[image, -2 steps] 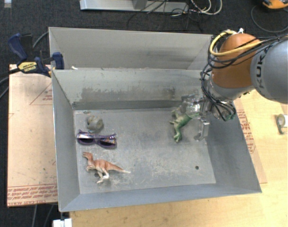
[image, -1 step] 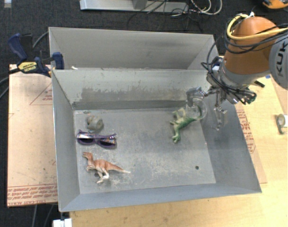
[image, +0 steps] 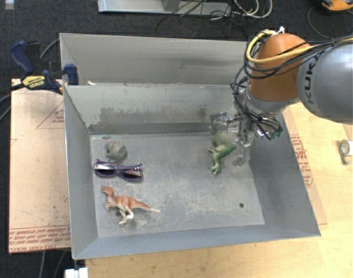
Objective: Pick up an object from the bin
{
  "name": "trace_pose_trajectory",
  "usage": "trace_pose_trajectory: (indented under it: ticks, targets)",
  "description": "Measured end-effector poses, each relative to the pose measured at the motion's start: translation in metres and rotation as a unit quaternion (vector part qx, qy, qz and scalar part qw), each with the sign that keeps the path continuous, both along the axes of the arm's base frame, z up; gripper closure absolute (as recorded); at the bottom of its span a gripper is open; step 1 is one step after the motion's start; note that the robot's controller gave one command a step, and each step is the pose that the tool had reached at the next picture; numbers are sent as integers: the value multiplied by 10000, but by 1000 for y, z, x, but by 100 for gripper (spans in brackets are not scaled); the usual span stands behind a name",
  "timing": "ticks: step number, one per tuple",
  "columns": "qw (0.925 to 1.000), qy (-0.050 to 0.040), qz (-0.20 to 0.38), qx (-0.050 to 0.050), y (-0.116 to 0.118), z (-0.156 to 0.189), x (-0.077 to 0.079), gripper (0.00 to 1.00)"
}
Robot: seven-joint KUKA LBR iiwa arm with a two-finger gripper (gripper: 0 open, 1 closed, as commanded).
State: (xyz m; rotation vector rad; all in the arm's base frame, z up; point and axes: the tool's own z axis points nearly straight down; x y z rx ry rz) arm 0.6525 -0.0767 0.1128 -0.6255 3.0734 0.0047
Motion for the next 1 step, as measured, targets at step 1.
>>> trace_pose_trajectory:
  ticks: [1]
  targets:
    - [9357, -56, 3528, -48, -16, -42, 4, 0]
